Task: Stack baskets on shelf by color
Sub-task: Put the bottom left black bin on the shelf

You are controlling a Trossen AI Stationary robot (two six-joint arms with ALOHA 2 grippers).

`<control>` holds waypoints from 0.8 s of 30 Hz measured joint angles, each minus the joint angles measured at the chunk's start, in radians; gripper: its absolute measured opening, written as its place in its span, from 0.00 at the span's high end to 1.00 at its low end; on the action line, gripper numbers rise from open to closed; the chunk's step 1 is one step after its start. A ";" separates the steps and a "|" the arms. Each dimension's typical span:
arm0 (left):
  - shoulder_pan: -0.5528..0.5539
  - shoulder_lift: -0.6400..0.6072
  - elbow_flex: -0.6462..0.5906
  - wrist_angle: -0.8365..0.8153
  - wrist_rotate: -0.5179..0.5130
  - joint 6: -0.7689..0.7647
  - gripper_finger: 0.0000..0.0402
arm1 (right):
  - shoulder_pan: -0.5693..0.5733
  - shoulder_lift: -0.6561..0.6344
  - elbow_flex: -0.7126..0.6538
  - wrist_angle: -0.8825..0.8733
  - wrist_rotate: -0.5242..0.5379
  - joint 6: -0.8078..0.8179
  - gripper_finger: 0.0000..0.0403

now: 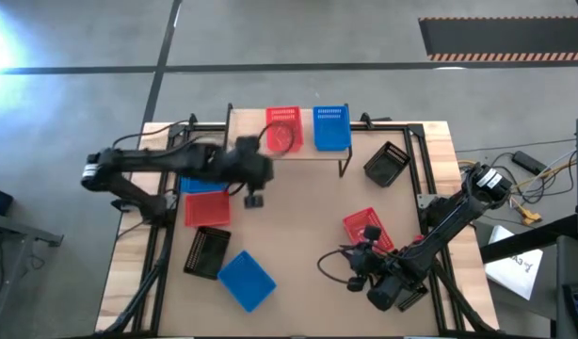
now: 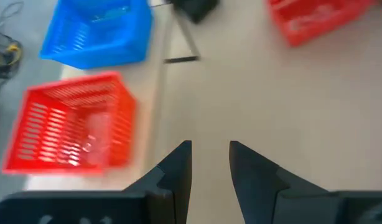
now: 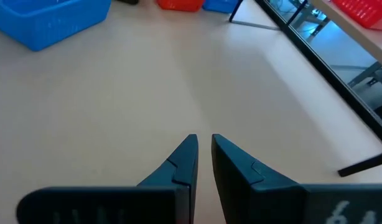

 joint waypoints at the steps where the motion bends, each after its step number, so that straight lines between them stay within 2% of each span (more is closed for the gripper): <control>1: -0.045 -0.016 -0.013 -0.014 -0.018 -0.036 0.77 | 0.000 0.000 -0.007 0.010 0.000 -0.001 0.91; 4: -0.187 -0.050 -0.052 -0.094 -0.057 -0.174 0.77 | 0.000 0.000 -0.023 0.040 0.001 -0.008 0.91; 9: -0.417 -0.071 -0.114 -0.239 -0.059 -0.439 0.77 | 0.000 0.000 -0.048 0.077 0.002 -0.013 0.91; 11: -0.504 -0.066 -0.138 -0.288 -0.039 -0.541 0.77 | 0.000 0.000 -0.054 0.079 0.006 -0.013 0.91; 15: -0.673 -0.037 -0.183 -0.311 0.058 -0.649 0.77 | 0.000 0.000 -0.057 0.080 0.060 -0.013 0.90; 19: -0.800 0.010 -0.217 -0.298 0.086 -0.826 0.77 | 0.000 0.000 -0.057 0.081 0.109 -0.014 0.90; 24: -0.888 0.082 -0.251 -0.301 0.134 -1.065 0.77 | -0.001 0.000 -0.057 0.084 0.125 -0.017 0.91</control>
